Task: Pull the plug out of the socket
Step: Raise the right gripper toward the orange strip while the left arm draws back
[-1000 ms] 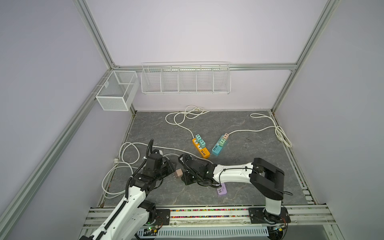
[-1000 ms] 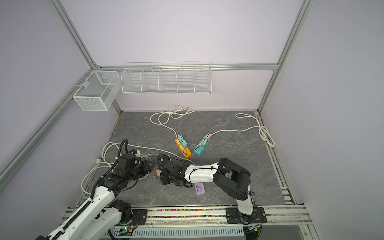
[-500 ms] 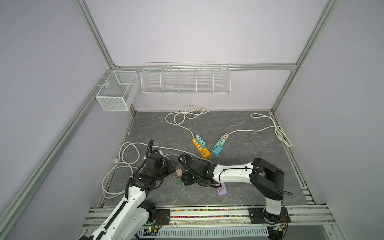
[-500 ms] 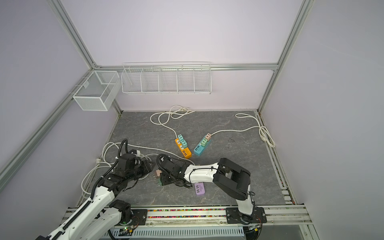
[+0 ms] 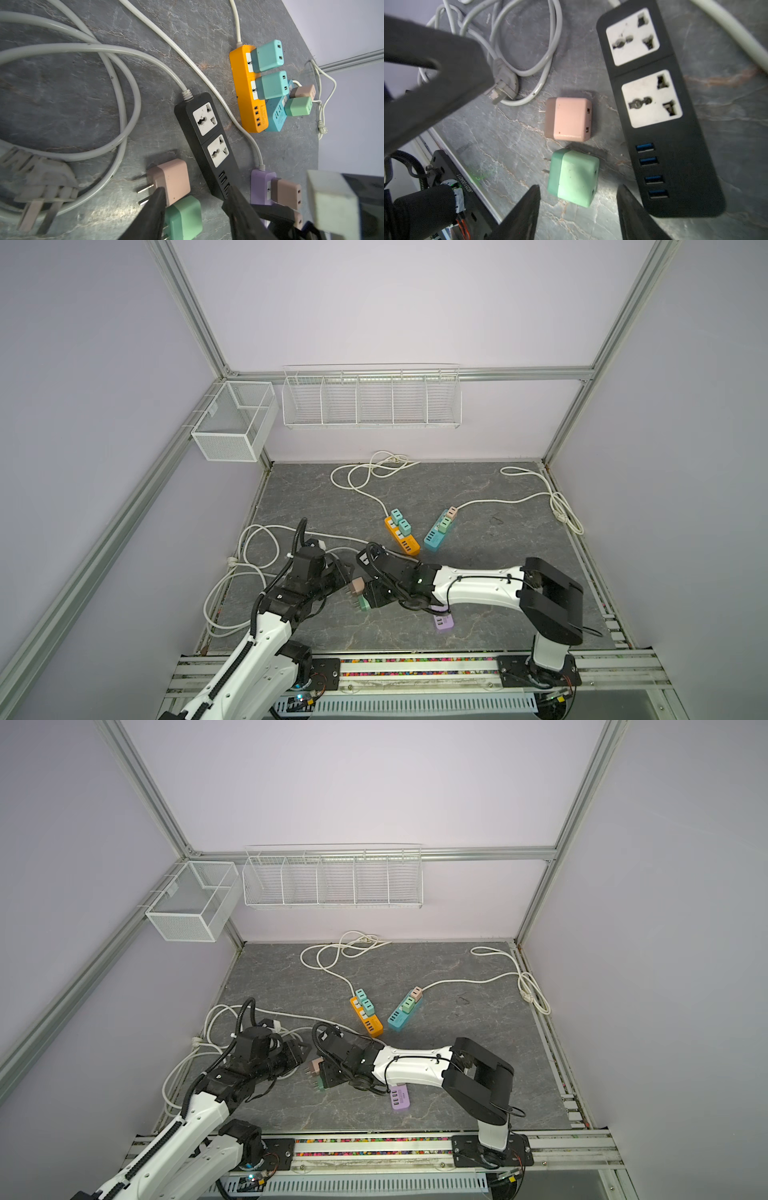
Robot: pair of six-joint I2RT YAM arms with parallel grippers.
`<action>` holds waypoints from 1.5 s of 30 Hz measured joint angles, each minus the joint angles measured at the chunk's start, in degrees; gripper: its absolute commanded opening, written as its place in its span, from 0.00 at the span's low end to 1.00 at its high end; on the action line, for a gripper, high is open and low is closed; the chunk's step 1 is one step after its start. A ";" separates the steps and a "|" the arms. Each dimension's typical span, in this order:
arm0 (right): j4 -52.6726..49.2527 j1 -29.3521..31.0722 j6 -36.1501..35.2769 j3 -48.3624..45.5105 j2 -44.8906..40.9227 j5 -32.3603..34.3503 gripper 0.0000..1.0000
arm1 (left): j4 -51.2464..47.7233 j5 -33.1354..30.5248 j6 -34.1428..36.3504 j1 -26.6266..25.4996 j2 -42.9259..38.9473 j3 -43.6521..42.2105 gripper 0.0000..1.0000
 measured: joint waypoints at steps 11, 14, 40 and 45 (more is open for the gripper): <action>-4.13 -2.45 -3.30 -0.07 -5.27 1.31 0.71 | 1.29 1.75 -1.51 -0.11 2.08 1.07 0.58; -5.27 -4.33 -4.39 -0.33 -6.40 1.29 0.72 | 2.23 1.97 -2.60 -0.79 3.52 1.22 0.61; -15.02 -14.05 -15.72 0.15 -13.94 4.15 0.80 | 16.65 -0.63 -9.09 -8.98 25.94 13.07 0.64; -15.43 -16.52 -18.23 2.80 -10.84 4.17 0.77 | 19.43 -0.63 -10.16 -9.20 29.51 13.27 0.64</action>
